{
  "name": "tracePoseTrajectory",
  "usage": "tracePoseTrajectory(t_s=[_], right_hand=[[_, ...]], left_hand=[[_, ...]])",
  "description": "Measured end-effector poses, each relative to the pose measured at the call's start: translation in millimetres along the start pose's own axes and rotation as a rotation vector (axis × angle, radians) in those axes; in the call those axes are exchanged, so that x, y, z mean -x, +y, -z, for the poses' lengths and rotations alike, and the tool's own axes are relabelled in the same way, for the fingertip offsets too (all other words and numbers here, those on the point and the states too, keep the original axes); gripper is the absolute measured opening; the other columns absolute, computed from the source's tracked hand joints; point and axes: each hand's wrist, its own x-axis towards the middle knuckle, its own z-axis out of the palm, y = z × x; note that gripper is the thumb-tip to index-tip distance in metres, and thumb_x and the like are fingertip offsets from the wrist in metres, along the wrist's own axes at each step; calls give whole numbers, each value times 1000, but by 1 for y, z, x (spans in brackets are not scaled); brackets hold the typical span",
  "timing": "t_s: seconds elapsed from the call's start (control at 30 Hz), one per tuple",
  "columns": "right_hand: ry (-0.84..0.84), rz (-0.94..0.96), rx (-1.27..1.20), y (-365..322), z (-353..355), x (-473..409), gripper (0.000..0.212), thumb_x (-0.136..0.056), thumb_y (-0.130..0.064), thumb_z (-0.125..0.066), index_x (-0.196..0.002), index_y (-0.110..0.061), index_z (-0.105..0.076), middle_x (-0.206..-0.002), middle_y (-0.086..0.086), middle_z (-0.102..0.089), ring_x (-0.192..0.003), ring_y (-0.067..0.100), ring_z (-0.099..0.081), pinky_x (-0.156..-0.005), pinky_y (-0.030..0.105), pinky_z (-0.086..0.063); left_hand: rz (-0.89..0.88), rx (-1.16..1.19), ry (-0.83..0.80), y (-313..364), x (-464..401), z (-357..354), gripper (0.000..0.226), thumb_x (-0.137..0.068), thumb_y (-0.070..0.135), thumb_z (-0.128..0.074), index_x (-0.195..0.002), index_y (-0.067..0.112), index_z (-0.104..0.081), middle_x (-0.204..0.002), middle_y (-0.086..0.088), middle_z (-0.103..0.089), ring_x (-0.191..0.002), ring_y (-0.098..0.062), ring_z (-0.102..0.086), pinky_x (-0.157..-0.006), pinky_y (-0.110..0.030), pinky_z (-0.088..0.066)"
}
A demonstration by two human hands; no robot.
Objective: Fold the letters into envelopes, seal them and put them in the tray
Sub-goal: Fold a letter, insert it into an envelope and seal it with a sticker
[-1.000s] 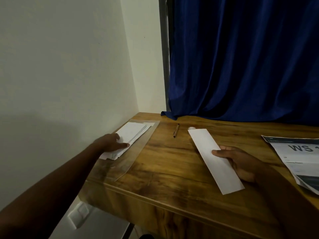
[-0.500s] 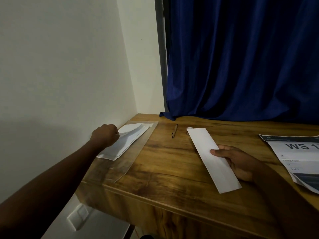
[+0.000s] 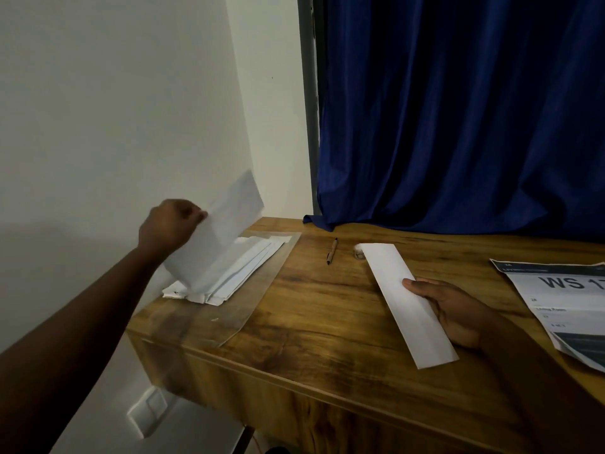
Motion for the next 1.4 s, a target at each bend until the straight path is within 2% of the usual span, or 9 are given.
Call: tracePoseTrajectory(t_s=[0.1, 0.33, 0.47, 0.6, 0.7, 0.87, 1.03, 1.23, 1.4], right_hand=[[4, 22, 6, -1, -5, 3, 23, -97, -27, -62, -116, -14, -58, -92, 16, -79, -78, 31, -75, -66, 44, -60], [40, 208, 164, 3, -14, 12, 69, -98, -13, -63, -154, -42, -35, -138, -8, -49, -109, 27, -65, -78, 44, -59], [164, 386, 367, 7, -19, 28, 38, -99, -10, -60, -118, -39, -75, -139, -9, -61, -122, 17, -61, -95, 33, -50], [47, 387, 97, 4, -20, 59, 23, -100, -19, -58, -113, -17, -76, -122, 14, -73, -106, 33, -72, -84, 42, -61], [82, 383, 103, -1, -16, 80, 43, -86, -52, -70, -104, -14, -77, -109, 14, -76, -96, 32, -73, -87, 49, -58], [218, 243, 246, -5, 3, 94, 33, -92, -30, -74, -112, -4, -74, -109, 14, -78, -105, 38, -73, -97, 55, -56], [170, -27, 389, -8, 27, 107, 32, -92, -33, -73, -112, -7, -72, -105, 13, -78, -95, 34, -76, -80, 44, -62], [141, -65, 272, -4, 25, 97, 16, -94, -13, -67, -109, -11, -66, -106, 13, -78, -102, 33, -74, -91, 48, -59], [21, -48, 135, 0, 4, 97, 24, -94, 2, -57, -115, -7, -63, -103, 13, -78, -95, 28, -76, -79, 40, -62]], left_hand=[[66, 602, 117, 22, 7, 27, 13, -94, 33, -68, -88, 22, -72, -90, -3, -70, -86, -23, -63, -75, -34, -48], [290, 1525, -213, 92, 88, -1, 38, -95, -7, -56, -130, 7, -56, -123, -15, -72, -106, -30, -72, -88, -46, -61], [493, 1789, -342, 140, 157, -49, 36, -95, -8, -56, -129, 4, -57, -124, -16, -71, -111, -31, -71, -90, -48, -60], [697, 1963, -402, 180, 205, -72, 34, -95, -9, -54, -123, 9, -60, -118, -13, -74, -108, -29, -73, -88, -45, -61], [783, 1895, -471, 197, 232, -80, 34, -95, -5, -56, -124, 13, -59, -121, -11, -74, -109, -28, -72, -81, -42, -61], [812, 1747, -869, 209, 279, -70, 49, -85, 8, -64, -133, 12, -53, -120, -24, -71, -107, -41, -71, -84, -54, -61], [90, 954, -1588, 186, 279, -29, 50, -88, 38, -66, -133, 19, -59, -122, -8, -73, -109, -34, -71, -96, -54, -54], [-658, 479, -759, 199, 244, -60, 98, -68, 70, -80, -149, 55, -27, -156, 30, -29, -141, 2, -32, -119, -38, -36], [-864, 129, -662, 198, 215, -107, 131, -61, 83, -73, -157, 43, 7, -168, 15, 0, -155, -14, -3, -127, -48, -11]])
